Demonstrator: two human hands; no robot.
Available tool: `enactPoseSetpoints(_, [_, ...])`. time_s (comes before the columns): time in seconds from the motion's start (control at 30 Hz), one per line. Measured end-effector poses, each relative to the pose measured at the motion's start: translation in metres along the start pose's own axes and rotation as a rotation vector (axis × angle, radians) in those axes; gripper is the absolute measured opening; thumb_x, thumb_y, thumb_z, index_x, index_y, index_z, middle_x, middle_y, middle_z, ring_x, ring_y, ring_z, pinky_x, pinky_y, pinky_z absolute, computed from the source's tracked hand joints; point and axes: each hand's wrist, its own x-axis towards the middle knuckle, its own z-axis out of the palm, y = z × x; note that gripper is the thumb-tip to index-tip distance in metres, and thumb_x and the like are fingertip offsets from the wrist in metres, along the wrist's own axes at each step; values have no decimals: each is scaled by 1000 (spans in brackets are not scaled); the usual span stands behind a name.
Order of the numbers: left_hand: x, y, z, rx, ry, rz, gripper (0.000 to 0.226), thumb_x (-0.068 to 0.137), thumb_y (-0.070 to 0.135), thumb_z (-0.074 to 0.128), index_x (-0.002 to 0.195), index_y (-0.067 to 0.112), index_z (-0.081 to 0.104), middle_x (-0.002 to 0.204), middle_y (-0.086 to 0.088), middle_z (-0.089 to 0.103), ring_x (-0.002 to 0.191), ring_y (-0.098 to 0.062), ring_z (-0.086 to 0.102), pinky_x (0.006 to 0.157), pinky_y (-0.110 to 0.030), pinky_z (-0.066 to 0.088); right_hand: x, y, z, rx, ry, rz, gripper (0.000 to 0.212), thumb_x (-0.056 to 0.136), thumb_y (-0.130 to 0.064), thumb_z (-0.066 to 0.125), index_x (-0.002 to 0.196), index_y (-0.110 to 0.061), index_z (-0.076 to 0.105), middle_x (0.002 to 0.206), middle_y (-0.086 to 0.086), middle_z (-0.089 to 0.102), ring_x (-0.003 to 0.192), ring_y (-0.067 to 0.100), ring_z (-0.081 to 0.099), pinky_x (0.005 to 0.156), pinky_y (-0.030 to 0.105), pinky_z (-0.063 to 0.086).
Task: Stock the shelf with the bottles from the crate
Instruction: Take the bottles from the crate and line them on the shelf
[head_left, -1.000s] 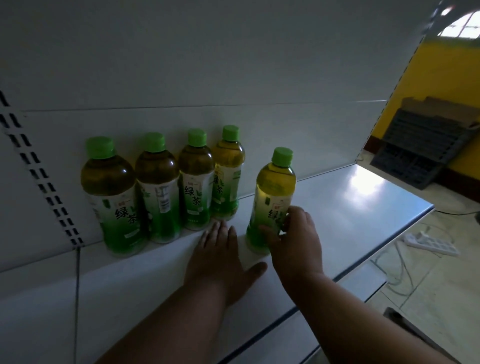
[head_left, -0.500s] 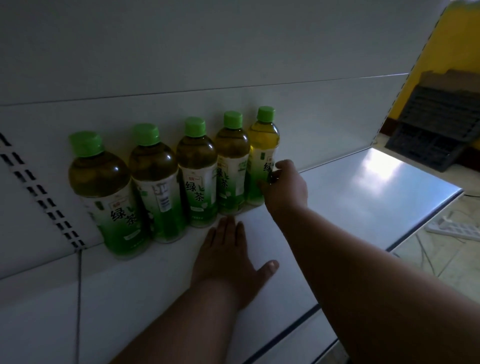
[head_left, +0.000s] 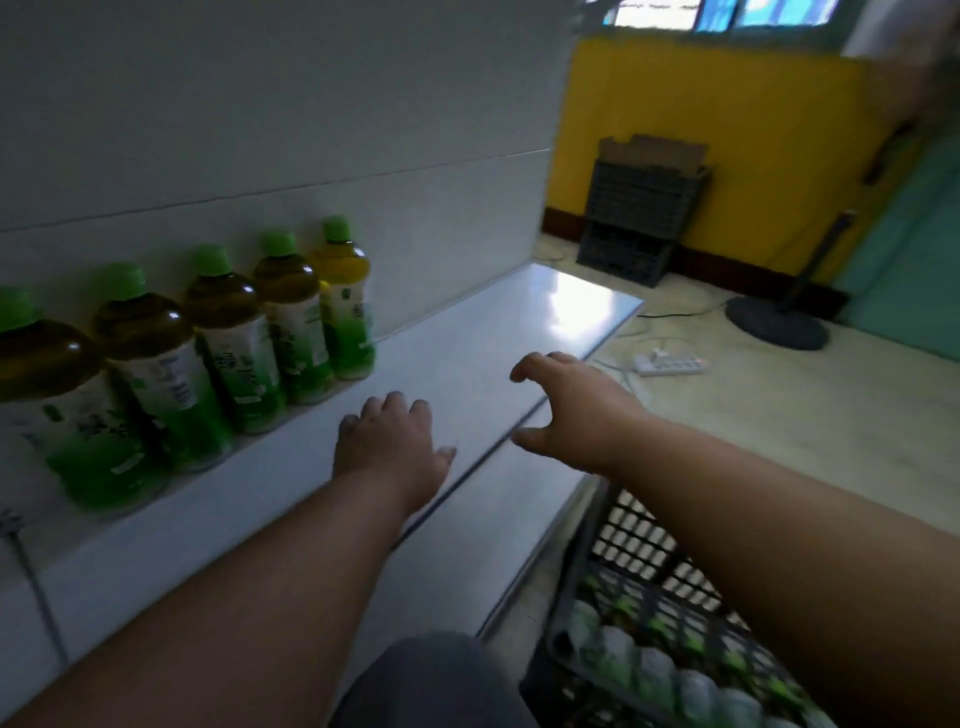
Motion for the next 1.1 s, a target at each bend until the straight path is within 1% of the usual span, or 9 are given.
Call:
enactPoseSetpoints(0.1, [-38,76,-26,-215,77,266,65,88,67,45,140,27,45,130,-6,52,115,-27,48,90,-40,41,-79,36,-29,-76,34,181,80,71,-50,80,139,-32,41,139,2,47,122,25,49,92,37,46])
enactPoseSetpoints(0.17, [-70,126,-37,-289,98,379,66,86,67,48,141,30,43,132,-4,52,117,-26,47,93,-41,41,-132,58,-41,-123,50,295,83,70,-52,80,140,-30,41,138,2,48,123,25,49,95,39,47])
enactPoseSetpoints(0.37, [-140,226,-30,-313,11,493,69,87,67,49,144,30,38,137,-4,48,122,-27,44,96,-44,40,-251,122,-48,-141,63,530,73,76,-51,75,136,-28,42,131,4,50,120,27,48,95,42,46])
enactPoseSetpoints(0.6, [-180,313,75,-273,-166,558,77,88,70,43,150,27,30,148,-4,41,132,-26,39,105,-44,37,-327,224,37,40,91,745,70,80,-48,75,136,-21,44,129,7,51,116,29,52,93,43,49])
enactPoseSetpoints(0.7, [-186,340,122,-240,-248,544,81,90,71,38,154,26,22,159,-7,27,144,-27,26,113,-45,27,-342,261,77,111,59,809,69,80,-47,75,136,-20,44,130,9,51,115,29,53,92,42,50])
enactPoseSetpoints(0.83, [-168,377,172,-254,-295,498,80,91,70,34,156,26,14,164,-9,15,149,-26,13,117,-44,17,-331,308,117,181,35,846,67,80,-48,75,133,-19,47,127,10,52,111,28,54,90,42,51])
enactPoseSetpoints(0.9, [-159,387,190,-249,-300,451,82,91,71,26,157,25,8,165,-9,-1,151,-25,-1,118,-41,5,-322,328,134,196,-9,853,69,79,-49,75,134,-19,46,127,9,52,112,28,54,91,42,51])
enactPoseSetpoints(1.0, [-154,397,214,-212,-307,390,98,80,81,2,154,19,-18,157,-13,-32,146,-24,-24,113,-37,-12,-310,355,160,211,-72,875,74,78,-53,75,136,-18,44,130,10,50,117,30,52,94,44,50])
enactPoseSetpoints(1.1, [-156,399,224,-184,-289,395,101,78,85,-9,142,14,-39,152,-15,-42,142,-24,-35,116,-38,-14,-299,373,186,150,-146,882,79,77,-60,73,135,-15,44,131,12,50,119,32,51,91,44,50])
